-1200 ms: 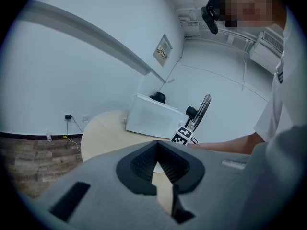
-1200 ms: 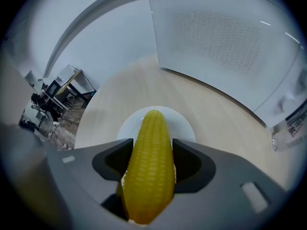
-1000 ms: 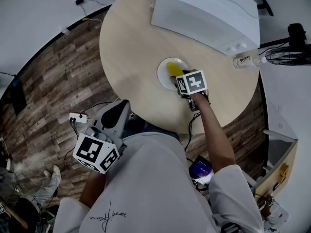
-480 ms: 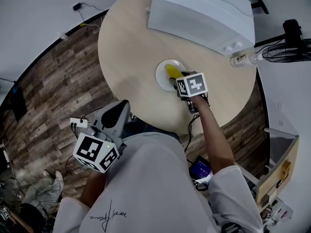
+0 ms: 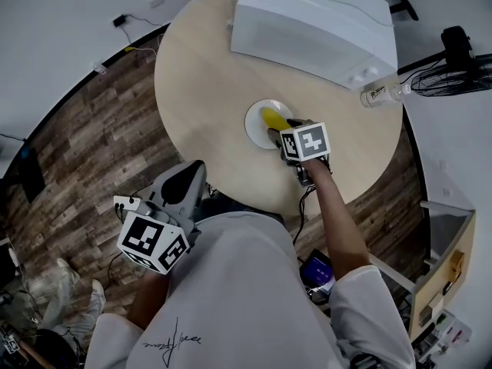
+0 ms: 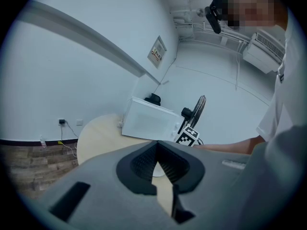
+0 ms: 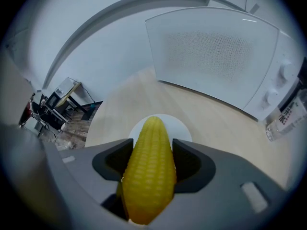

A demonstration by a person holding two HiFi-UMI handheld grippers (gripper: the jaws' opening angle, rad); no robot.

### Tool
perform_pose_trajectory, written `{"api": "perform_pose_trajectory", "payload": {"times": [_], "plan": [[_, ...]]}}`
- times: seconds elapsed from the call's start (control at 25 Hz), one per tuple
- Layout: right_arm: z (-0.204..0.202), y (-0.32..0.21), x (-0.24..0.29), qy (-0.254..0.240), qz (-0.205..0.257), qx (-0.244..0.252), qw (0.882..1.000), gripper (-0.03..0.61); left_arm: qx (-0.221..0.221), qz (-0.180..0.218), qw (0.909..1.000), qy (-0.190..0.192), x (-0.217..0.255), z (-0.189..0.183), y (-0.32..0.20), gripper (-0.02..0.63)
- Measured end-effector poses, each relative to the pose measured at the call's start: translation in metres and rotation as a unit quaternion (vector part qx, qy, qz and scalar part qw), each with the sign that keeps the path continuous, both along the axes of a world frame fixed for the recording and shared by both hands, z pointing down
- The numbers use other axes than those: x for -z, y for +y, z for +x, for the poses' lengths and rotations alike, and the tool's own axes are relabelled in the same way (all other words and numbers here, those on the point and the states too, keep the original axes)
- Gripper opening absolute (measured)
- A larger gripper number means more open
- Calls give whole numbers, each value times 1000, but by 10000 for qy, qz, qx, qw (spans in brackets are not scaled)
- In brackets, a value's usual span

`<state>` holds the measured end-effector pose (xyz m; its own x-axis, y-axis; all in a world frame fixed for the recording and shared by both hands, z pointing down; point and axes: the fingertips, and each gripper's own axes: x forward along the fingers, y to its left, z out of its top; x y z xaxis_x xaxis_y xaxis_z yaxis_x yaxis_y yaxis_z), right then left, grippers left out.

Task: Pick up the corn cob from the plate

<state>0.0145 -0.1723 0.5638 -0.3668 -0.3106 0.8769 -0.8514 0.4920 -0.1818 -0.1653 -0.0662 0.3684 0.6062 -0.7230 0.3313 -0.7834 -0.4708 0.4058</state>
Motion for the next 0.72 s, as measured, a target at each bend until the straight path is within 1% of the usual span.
{"api": "perform_pose_trajectory", "payload": {"times": [0.28, 0.52, 0.72], "plan": [[0, 3, 12, -134, 145, -153, 9997, 270, -64, 51, 10000, -2, 3, -2, 0, -3], [1, 6, 24, -343, 257, -320, 9986, 270, -112, 89, 9999, 47, 7, 1, -1, -3], [2, 12, 34, -439, 446, -401, 9972, 270, -105, 132, 9998, 64, 11, 0, 0, -3]]}}
